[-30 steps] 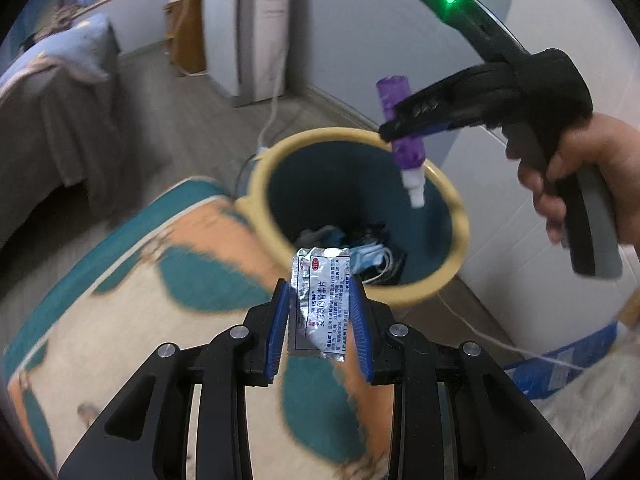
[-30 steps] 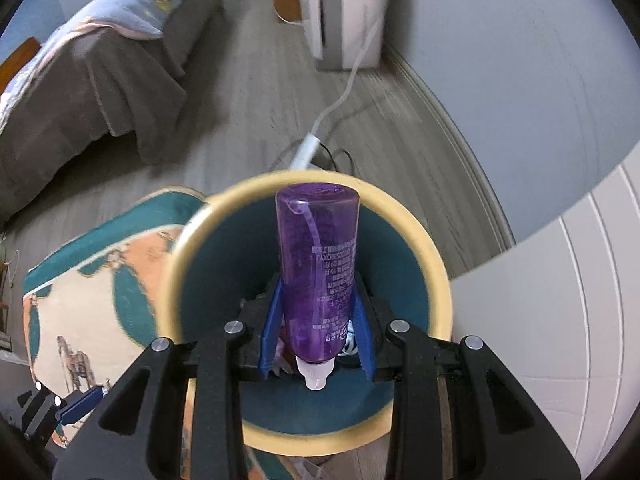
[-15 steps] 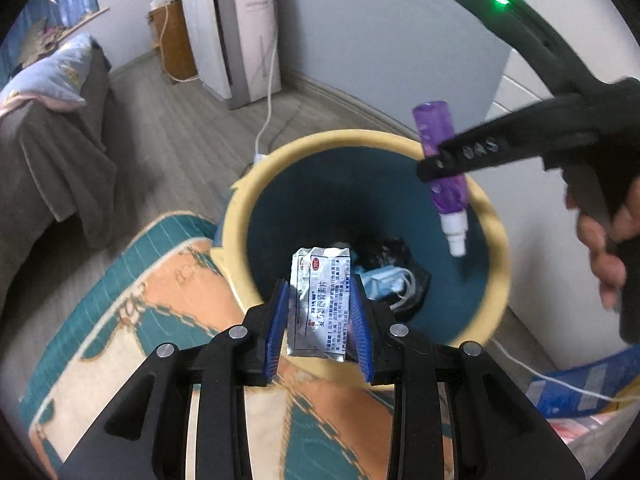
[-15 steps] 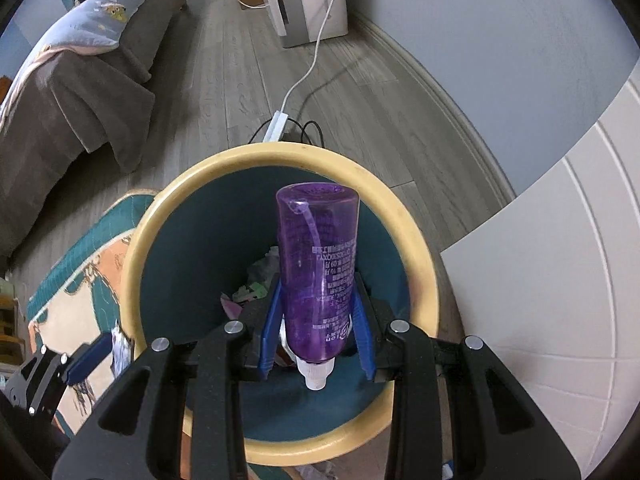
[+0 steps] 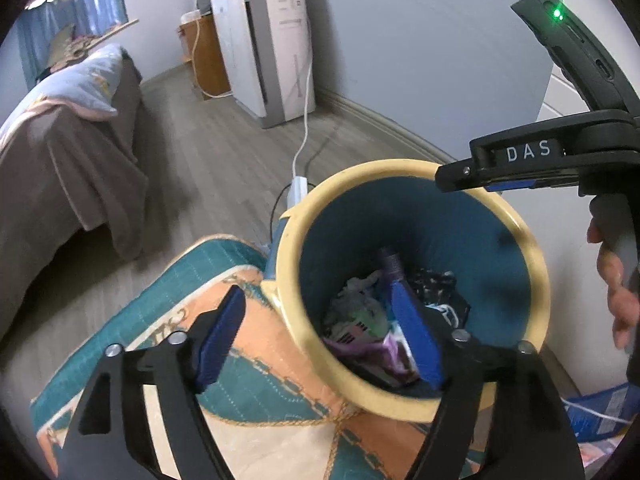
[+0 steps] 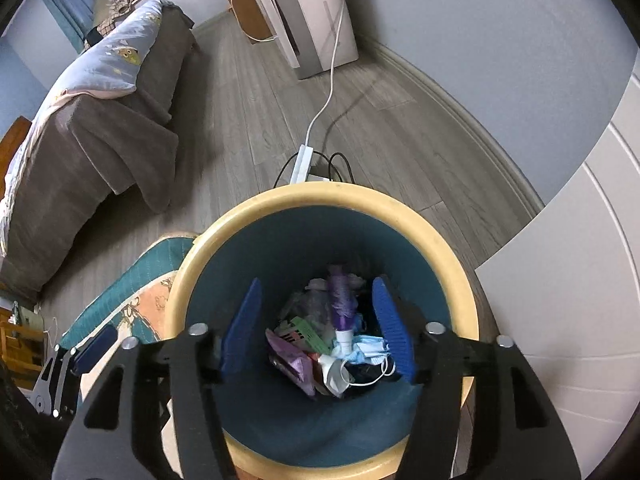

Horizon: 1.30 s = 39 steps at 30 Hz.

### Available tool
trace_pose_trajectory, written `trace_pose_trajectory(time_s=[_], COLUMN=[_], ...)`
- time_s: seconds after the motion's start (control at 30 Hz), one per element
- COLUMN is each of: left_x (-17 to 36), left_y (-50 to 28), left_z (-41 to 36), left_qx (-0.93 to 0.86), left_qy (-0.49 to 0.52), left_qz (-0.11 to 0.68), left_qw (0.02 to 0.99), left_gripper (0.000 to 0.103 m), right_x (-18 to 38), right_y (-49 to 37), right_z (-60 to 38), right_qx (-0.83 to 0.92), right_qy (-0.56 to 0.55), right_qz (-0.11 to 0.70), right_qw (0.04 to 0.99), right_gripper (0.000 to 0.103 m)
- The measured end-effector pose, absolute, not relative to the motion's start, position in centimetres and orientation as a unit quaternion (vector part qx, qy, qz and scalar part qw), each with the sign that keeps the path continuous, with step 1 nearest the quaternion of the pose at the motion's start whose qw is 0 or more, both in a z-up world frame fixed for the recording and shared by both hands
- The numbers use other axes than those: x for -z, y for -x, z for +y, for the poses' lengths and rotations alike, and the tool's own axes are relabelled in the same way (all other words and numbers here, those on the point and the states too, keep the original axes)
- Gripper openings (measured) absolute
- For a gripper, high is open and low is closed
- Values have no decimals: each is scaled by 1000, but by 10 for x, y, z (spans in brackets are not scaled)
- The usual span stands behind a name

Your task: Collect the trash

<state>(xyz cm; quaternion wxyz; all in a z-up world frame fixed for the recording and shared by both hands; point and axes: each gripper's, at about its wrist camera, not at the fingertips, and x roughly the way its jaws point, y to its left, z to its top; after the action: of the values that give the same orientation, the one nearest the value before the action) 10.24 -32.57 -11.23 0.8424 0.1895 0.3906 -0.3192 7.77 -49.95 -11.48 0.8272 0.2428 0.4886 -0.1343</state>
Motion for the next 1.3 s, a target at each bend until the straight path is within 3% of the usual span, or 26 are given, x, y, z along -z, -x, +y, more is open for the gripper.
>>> trace_pose_trajectory(time_s=[0.13,0.33,0.5,0.83,1.1,1.3], left_x=[105,74,34,-25,-19,-13], left_y=[-95,-76,-57,-16,1,3], left_z=[-308,-282,-267,-234,-233,-232], left_qx=[315,309,289,280,272,272], left_qy=[-162,-143,-138,-112,-111,-143], left_qz=[397,387,371,342,374,355], left_qw=[847,857,871,890,880,883], left_gripper=[91,96,98,98,98,98], right_x=[111,93,63,-9,-15,-22], right_y=[-77,-53,-21,56,76,86], right_z=[-501,-495,-479,-446,-421,-416], right_qx=[142,140,160,159,125,156], right_qy=[-229,-215,-173,-129,-131,-113], right_qz=[491,501,498,418,433,417], right_qw=[829,826,835,885,883,888], right_gripper=[79,97,97,97,97,97])
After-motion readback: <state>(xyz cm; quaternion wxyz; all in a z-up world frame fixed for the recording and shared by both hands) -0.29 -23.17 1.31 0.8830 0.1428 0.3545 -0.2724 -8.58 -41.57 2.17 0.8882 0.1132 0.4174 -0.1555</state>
